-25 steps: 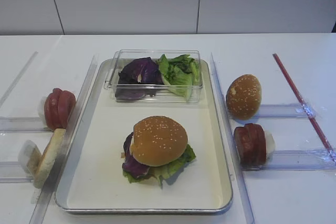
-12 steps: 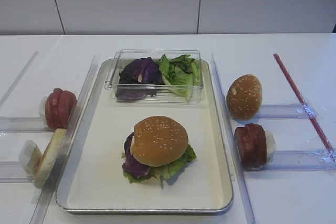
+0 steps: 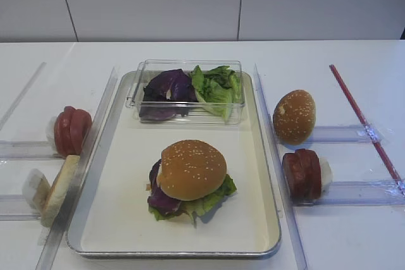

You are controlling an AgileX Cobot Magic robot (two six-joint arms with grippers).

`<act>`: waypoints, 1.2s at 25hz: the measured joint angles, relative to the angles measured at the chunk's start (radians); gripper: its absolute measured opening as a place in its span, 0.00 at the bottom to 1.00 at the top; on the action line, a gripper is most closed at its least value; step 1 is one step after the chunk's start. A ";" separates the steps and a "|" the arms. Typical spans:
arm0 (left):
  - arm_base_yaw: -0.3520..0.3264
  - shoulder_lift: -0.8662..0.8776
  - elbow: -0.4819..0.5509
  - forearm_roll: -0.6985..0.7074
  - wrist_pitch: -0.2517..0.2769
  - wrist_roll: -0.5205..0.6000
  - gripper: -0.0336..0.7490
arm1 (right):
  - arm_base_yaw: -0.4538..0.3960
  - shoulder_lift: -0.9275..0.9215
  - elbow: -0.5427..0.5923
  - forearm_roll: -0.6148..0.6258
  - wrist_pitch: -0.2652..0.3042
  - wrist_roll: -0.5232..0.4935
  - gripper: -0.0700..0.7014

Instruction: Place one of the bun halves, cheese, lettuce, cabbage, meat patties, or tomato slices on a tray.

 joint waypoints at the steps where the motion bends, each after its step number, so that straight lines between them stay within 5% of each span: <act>1: 0.000 0.000 0.000 0.000 0.000 0.000 0.64 | 0.000 0.000 0.000 0.000 0.000 0.000 0.54; 6: 0.000 0.000 0.000 0.000 0.000 0.000 0.64 | 0.000 0.000 0.000 0.000 0.000 0.000 0.56; 12: 0.000 0.000 0.000 0.000 0.000 0.000 0.64 | 0.000 0.000 0.000 0.000 0.000 -0.003 0.89; 14: 0.000 0.000 0.000 0.000 0.000 0.000 0.64 | 0.000 0.000 0.000 0.000 0.000 -0.003 0.93; 30: 0.000 0.000 0.000 0.000 0.000 0.000 0.64 | 0.000 0.000 0.000 0.000 0.000 -0.003 0.87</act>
